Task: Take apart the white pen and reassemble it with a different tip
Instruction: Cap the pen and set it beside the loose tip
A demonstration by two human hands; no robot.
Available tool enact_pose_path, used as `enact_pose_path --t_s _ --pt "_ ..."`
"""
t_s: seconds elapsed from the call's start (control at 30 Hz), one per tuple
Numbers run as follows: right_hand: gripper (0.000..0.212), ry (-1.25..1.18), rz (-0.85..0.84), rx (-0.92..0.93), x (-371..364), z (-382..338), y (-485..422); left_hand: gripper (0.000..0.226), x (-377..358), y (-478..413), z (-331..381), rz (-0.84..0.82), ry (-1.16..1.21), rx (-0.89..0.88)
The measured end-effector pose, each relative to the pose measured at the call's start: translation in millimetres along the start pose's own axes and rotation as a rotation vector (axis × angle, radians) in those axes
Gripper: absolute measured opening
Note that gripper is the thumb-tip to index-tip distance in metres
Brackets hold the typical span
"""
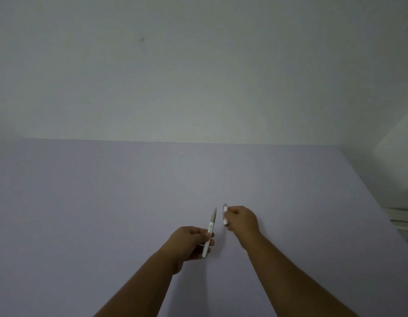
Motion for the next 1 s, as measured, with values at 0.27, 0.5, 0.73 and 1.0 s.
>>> enact_pose_path --t_s 0.27,0.5,0.73,1.0 --pt "0.015 -0.616 -0.135 -0.088 9.9 -42.5 20.2 0.012 -12.5 24.2 17.6 -0.056 -0.051 -0.046" --pt "0.016 -0.606 -0.165 -0.043 23.9 -45.2 35.3 0.013 -19.7 39.9 24.3 -0.065 -0.022 -0.082" --pt "0.012 -0.524 -0.303 -0.014 14.5 -38.7 48.9 0.015 -20.9 44.7 34.0 0.007 -0.061 -0.138" --pt "0.01 -0.469 -0.291 -0.011 17.6 -39.9 46.5 0.015 -24.4 44.6 37.7 0.079 -0.105 -0.196"
Point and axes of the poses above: each hand's wrist, its own y-axis away from the middle knuckle, its own x-axis out of the back of the hand, z = x × y, the point moved 8 cm from there along -y, towards the middle knuckle, and after that the axes turned 6 degrees about -y, right-handed, at the moved point
